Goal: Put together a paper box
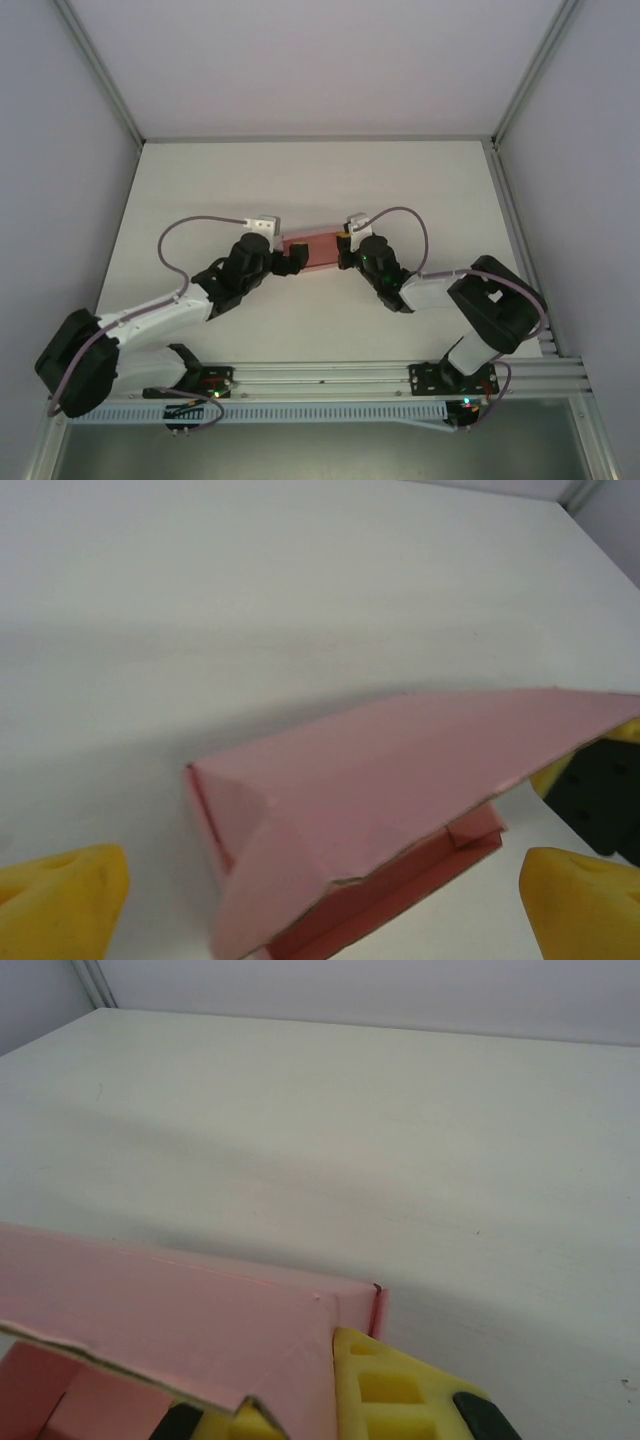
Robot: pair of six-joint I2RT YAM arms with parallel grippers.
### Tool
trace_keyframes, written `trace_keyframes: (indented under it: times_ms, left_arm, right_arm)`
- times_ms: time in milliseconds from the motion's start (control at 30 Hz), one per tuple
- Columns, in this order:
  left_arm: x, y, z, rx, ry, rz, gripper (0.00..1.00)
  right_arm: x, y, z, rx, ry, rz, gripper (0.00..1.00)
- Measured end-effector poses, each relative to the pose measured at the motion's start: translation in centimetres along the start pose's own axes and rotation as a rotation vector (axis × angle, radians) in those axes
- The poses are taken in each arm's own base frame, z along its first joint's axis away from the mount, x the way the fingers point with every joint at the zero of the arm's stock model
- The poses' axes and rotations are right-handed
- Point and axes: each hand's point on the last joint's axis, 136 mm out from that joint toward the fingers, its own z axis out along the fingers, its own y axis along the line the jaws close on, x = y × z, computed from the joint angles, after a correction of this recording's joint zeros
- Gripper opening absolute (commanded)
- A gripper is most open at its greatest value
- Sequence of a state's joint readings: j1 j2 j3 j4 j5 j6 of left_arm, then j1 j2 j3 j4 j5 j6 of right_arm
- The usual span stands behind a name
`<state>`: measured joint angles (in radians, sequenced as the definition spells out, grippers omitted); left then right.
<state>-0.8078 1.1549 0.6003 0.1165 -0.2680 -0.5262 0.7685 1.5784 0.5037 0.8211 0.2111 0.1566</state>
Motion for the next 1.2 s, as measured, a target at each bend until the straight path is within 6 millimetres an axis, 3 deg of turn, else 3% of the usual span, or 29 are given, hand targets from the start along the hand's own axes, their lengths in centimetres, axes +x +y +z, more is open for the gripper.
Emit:
trace_keyframes:
  times_ms: [167, 300, 400, 533, 733, 933, 1000, 1133, 1200]
  left_arm:
    - [-2.9, 0.6, -1.4, -0.088, 0.036, -0.104, 1.00]
    - [-5.1, 2.3, 0.2, -0.126, 0.073, -0.231, 1.00]
    - [-3.2, 4.1, 2.4, -0.137, 0.168, -0.302, 1.00]
    - [-0.1, 4.9, 4.6, -0.113, 0.287, -0.356, 0.98]
    - [2.2, 4.1, 6.2, -0.051, 0.356, -0.391, 0.86]
    - [4.6, 5.4, 7.4, -0.068, 0.400, -0.420, 0.75]
    - [5.4, 5.7, 7.8, -0.062, 0.415, -0.431, 0.74]
    - [5.3, 5.4, 8.1, -0.032, 0.399, -0.435, 0.70]
    - [5.4, 5.3, 8.2, -0.019, 0.395, -0.439, 0.67]
  right_arm:
    - [0.1, 0.1, 0.0, 0.004, 0.002, -0.004, 0.01]
    - [0.3, 0.4, -0.2, 0.006, 0.004, -0.017, 0.02]
    - [0.6, 0.6, -0.4, 0.007, 0.009, -0.026, 0.03]
    - [1.1, 0.7, -0.5, 0.008, 0.016, -0.034, 0.05]
    - [2.0, 0.8, -0.6, 0.007, 0.042, -0.044, 0.08]
    - [5.8, 0.3, -1.3, 0.009, 0.166, -0.077, 0.15]
    - [5.9, 0.3, -1.4, 0.004, 0.170, -0.078, 0.17]
    - [6.4, 0.1, -2.1, 0.002, 0.199, -0.079, 0.32]
    - [6.6, 0.0, -2.7, 0.004, 0.215, -0.071, 0.44]
